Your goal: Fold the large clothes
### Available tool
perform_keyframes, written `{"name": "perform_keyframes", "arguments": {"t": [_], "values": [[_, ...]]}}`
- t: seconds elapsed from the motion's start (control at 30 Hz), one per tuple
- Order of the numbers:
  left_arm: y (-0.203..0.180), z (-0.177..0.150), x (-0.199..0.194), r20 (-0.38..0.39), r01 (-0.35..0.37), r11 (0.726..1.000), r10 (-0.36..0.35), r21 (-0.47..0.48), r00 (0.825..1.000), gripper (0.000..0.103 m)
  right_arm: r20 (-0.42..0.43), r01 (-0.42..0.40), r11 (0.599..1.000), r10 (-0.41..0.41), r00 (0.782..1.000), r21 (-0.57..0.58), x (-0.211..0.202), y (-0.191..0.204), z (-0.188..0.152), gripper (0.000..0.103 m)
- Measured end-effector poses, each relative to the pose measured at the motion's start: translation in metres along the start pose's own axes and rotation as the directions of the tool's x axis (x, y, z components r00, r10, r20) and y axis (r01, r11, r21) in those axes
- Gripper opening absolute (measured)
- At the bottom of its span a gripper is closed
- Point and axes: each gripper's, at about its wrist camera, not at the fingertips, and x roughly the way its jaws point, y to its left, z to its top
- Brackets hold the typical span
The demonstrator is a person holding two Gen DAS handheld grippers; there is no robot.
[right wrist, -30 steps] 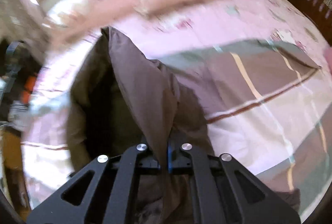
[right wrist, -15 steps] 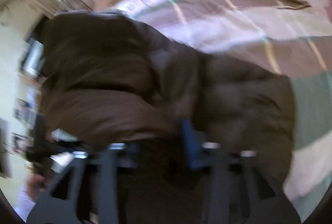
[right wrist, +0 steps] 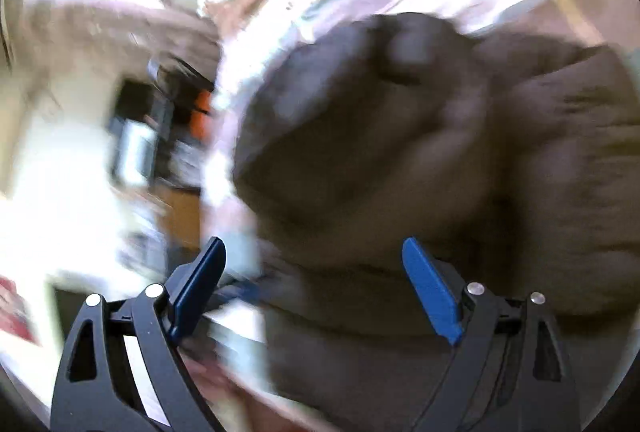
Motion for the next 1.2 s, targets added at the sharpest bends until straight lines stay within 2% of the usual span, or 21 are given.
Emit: {"name": "perform_keyframes", "arguments": {"t": [0.03,0.07,0.13,0.17,0.2,0.23,0.27,0.3,0.4,0.5,0.6,0.7,0.77,0.83,0.87,0.9,0.93,0.97,1.0,1.07,1.2], "values": [[-0.001,-0.003,-0.001,-0.002,-0.001,1.0,0.001,0.009,1.0,0.101,-0.036,-0.044,0.996,0.047,0.998,0.083,0.02,0.007,0.006,0.094],[-0.003,-0.007,-0.001,-0.006,-0.001,1.0,0.001,0.017,1.0,0.101,-0.057,-0.043,0.987,0.052,0.997,0.152,0.035,0.009,0.012,0.094],[-0.005,-0.014,-0.001,-0.016,0.001,1.0,0.0,0.029,1.0,0.101,-0.136,0.026,0.959,0.013,0.991,0.283,0.074,0.007,0.021,0.096],[-0.006,-0.017,-0.001,-0.02,0.003,0.999,-0.003,0.032,1.0,0.101,-0.146,0.053,0.94,-0.003,0.989,0.338,0.085,0.002,0.022,0.096],[-0.007,-0.02,-0.002,-0.023,0.007,0.999,-0.006,0.037,1.0,0.101,-0.132,0.069,0.915,-0.017,0.991,0.398,0.091,-0.006,0.022,0.09],[-0.006,-0.022,-0.003,-0.024,0.009,0.999,-0.008,0.041,1.0,0.101,-0.105,0.082,0.891,-0.038,0.994,0.447,0.095,-0.015,0.023,0.076],[-0.007,-0.025,-0.005,-0.021,0.009,0.999,-0.008,0.044,1.0,0.101,-0.098,0.095,0.888,-0.056,0.994,0.451,0.095,-0.019,0.021,0.029],[-0.006,-0.027,-0.008,-0.015,0.008,0.999,-0.007,0.049,1.0,0.101,-0.069,0.073,0.893,-0.047,0.997,0.445,0.09,-0.022,0.017,0.015],[-0.005,-0.03,-0.014,0.002,0.002,0.998,-0.002,0.059,1.0,0.101,0.03,0.005,0.944,-0.016,0.999,0.33,0.053,-0.017,-0.004,0.008],[0.004,-0.028,-0.02,0.015,0.006,0.999,-0.006,0.048,1.0,0.101,0.117,-0.02,0.983,-0.001,0.993,0.18,0.002,-0.007,-0.026,0.007],[0.015,-0.015,-0.032,0.04,0.0,1.0,-0.001,0.03,0.999,0.101,0.15,0.116,0.993,-0.111,0.982,-0.021,-0.045,0.006,-0.059,0.007],[0.022,-0.011,-0.049,0.089,-0.012,1.0,0.01,0.022,0.996,0.101,0.016,0.223,0.969,-0.222,0.975,-0.107,-0.047,-0.011,-0.101,0.007],[0.017,-0.007,-0.057,0.112,-0.023,0.999,0.018,0.041,0.993,0.101,-0.096,0.298,0.945,-0.311,0.945,-0.132,-0.03,-0.037,-0.134,0.007],[0.0,-0.007,-0.058,0.123,-0.057,0.994,0.045,0.091,0.991,0.101,-0.15,0.354,0.922,-0.376,0.914,-0.156,-0.017,-0.055,-0.16,0.014],[-0.007,-0.008,-0.056,0.125,-0.079,0.99,0.064,0.115,0.99,0.101,-0.139,0.371,0.915,-0.393,0.909,-0.159,-0.017,-0.057,-0.165,0.035],[-0.018,-0.012,-0.054,0.136,-0.101,0.984,0.081,0.145,0.987,0.101,-0.108,0.395,0.905,-0.413,0.904,-0.156,-0.02,-0.058,-0.167,0.07],[-0.025,-0.011,-0.056,0.143,-0.107,0.981,0.083,0.165,0.986,0.101,-0.052,0.415,0.898,-0.426,0.903,-0.143,-0.029,-0.056,-0.168,0.082],[-0.032,-0.01,-0.06,0.151,-0.11,0.977,0.083,0.184,0.985,0.101,-0.016,0.407,0.903,-0.413,0.911,-0.134,-0.038,-0.053,-0.172,0.086],[-0.041,-0.009,-0.064,0.174,-0.129,0.971,0.095,0.201,0.98,0.101,0.0,0.391,0.912,-0.394,0.919,-0.127,-0.046,-0.05,-0.172,0.086],[-0.053,-0.021,-0.065,0.233,-0.182,0.96,0.131,0.212,0.964,0.101,0.011,0.399,0.911,-0.4,0.916,-0.108,-0.062,-0.05,-0.173,0.084],[-0.083,-0.027,-0.091,0.395,-0.261,0.929,0.143,0.263,0.907,0.101,0.144,0.42,0.9,-0.404,0.903,-0.112,-0.094,-0.038,-0.154,0.053]]}}
